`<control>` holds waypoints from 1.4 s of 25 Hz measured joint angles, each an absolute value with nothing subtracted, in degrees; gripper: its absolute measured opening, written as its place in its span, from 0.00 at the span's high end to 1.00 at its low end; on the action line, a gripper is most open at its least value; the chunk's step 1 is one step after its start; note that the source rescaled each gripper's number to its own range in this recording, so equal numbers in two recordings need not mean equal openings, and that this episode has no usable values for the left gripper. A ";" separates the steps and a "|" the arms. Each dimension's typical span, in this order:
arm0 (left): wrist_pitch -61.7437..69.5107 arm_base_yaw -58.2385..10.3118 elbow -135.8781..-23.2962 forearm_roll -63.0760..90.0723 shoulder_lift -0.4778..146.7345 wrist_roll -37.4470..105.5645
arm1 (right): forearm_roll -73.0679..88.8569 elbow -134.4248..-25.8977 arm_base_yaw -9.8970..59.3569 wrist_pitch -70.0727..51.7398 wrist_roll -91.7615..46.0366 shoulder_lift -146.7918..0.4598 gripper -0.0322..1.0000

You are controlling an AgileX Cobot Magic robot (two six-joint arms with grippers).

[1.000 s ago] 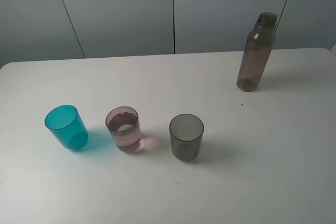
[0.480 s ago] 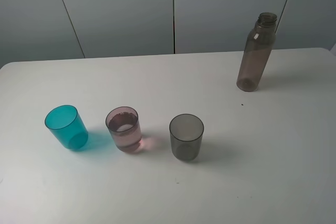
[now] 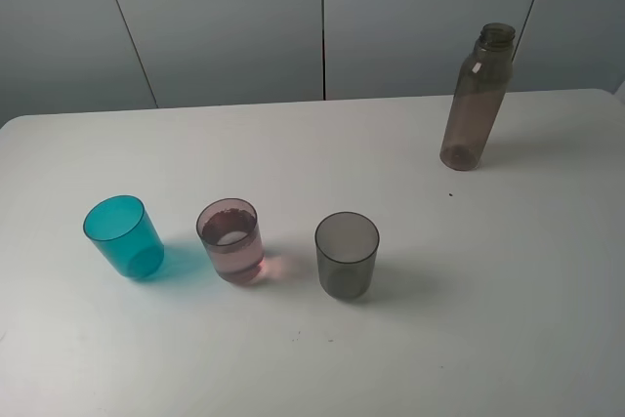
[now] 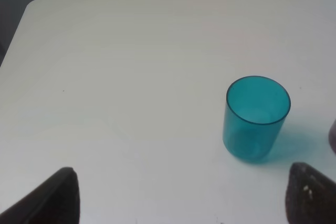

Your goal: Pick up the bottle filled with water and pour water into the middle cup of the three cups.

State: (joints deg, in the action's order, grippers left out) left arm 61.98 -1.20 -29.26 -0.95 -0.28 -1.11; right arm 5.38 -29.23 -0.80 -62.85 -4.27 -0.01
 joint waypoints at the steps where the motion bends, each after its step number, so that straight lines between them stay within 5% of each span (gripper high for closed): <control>1: 61.98 -1.20 -29.26 -0.95 -0.28 -1.11 | 5.38 -29.23 -0.80 -62.85 -4.14 -0.01 0.00; 35: 61.98 -1.20 -29.26 -0.95 -0.28 -1.22 | 9.60 -29.23 -0.80 -62.85 -11.01 -0.01 0.00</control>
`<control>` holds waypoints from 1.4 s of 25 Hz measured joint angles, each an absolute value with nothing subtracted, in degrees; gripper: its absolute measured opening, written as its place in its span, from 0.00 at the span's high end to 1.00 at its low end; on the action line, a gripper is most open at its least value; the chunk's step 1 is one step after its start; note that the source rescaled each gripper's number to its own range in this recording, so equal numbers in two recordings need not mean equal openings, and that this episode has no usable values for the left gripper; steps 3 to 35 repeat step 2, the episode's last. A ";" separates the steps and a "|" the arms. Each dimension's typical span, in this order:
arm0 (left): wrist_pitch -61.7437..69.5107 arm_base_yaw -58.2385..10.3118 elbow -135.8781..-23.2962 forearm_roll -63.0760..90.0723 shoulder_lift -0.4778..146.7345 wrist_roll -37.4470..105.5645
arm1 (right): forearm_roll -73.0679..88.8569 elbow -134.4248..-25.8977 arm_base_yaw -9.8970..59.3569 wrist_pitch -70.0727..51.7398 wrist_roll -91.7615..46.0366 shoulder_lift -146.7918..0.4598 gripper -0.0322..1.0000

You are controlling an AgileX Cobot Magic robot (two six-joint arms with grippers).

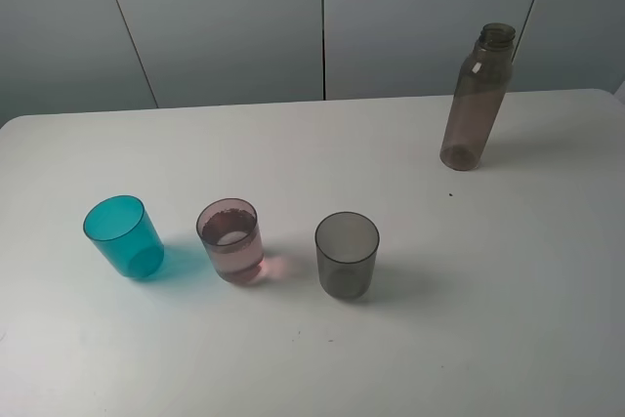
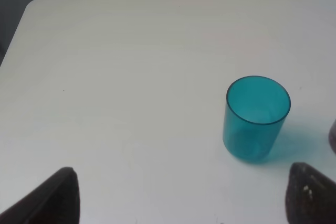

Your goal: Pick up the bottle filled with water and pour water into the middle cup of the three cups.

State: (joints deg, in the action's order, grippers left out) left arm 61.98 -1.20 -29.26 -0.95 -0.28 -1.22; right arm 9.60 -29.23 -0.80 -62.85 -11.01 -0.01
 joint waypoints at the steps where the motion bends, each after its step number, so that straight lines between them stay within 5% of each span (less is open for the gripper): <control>1: 61.98 -1.20 -29.26 -0.95 -0.28 -1.22 | 9.60 -29.23 -0.80 -62.85 -11.01 -0.01 0.00; 35: 61.98 -1.20 -29.26 -0.95 -0.28 -1.22 | 9.60 -29.23 -0.80 -62.85 -11.01 -0.01 0.00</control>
